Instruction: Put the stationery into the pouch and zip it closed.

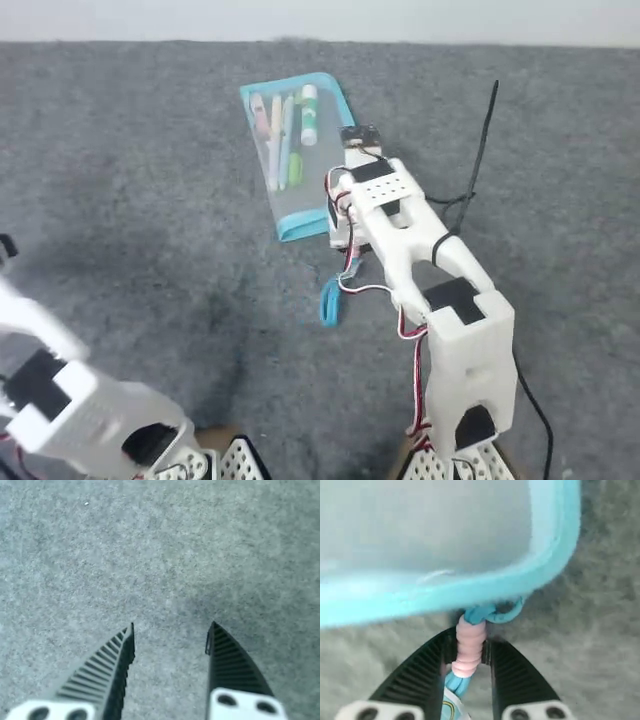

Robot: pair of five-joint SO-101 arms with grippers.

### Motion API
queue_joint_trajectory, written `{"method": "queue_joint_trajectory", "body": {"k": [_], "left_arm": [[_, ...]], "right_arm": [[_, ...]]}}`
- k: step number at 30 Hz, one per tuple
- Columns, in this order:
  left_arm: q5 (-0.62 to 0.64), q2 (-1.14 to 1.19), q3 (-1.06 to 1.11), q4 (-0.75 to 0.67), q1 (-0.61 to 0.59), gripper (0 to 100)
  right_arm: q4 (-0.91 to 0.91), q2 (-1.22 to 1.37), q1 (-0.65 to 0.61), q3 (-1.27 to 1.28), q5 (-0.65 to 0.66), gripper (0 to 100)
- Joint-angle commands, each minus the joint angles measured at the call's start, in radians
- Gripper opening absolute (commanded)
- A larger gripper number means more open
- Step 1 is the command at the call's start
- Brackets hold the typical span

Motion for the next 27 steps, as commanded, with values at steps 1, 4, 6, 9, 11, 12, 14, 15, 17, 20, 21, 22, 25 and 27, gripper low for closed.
{"method": "queue_joint_trajectory", "body": {"k": [1, 4, 6, 9, 11, 12, 14, 15, 17, 20, 21, 22, 25, 27], "left_arm": [[-0.015, -0.049, -0.031, -0.009, 0.035, 22], [-0.041, -0.155, -0.044, 0.091, 0.049, 22], [-0.103, -0.256, -0.041, 0.161, 0.071, 22], [-0.143, -0.422, 0.008, 0.232, 0.121, 22], [-0.166, -0.542, 0.084, 0.269, 0.173, 22], [-0.167, -0.601, 0.133, 0.282, 0.203, 24], [-0.193, -0.718, 0.255, 0.29, 0.27, 27], [-0.209, -0.775, 0.323, 0.29, 0.313, 29], [-0.213, -0.873, 0.45, 0.288, 0.405, 29], [-0.203, -1.003, 0.608, 0.249, 0.54, 30], [-0.18, -1.043, 0.648, 0.23, 0.58, 31], [-0.161, -1.079, 0.684, 0.213, 0.62, 31], [-0.114, -1.177, 0.774, 0.173, 0.75, 32], [-0.066, -1.229, 0.799, 0.152, 0.813, 32]], "right_arm": [[0.091, -0.171, 0.031, -0.034, 0.216, 0.6], [0.119, -0.325, 0.025, 0.009, 0.298, 0.6], [0.104, -0.453, 0.025, 0.078, 0.338, 0.6], [0.041, -0.68, 0.027, 0.226, 0.377, 0.6], [0.002, -0.834, 0.027, 0.333, 0.419, 0.6], [-0.015, -0.909, 0.027, 0.387, 0.436, 0.6], [-0.027, -1.052, 0.027, 0.47, 0.463, 0.6], [-0.025, -1.113, 0.027, 0.494, 0.468, 0.6], [-0.002, -1.224, 0.027, 0.517, 0.47, 0.6], [0.053, -1.308, 0.025, 0.511, 0.494, 0.6], [0.068, -1.317, 0.025, 0.508, 0.502, 0.6], [0.082, -1.319, 0.025, 0.505, 0.508, 0.6], [0.104, -1.323, 0.025, 0.506, 0.509, 0.6], [0.107, -1.326, 0.025, 0.508, 0.511, 0.6]]}}
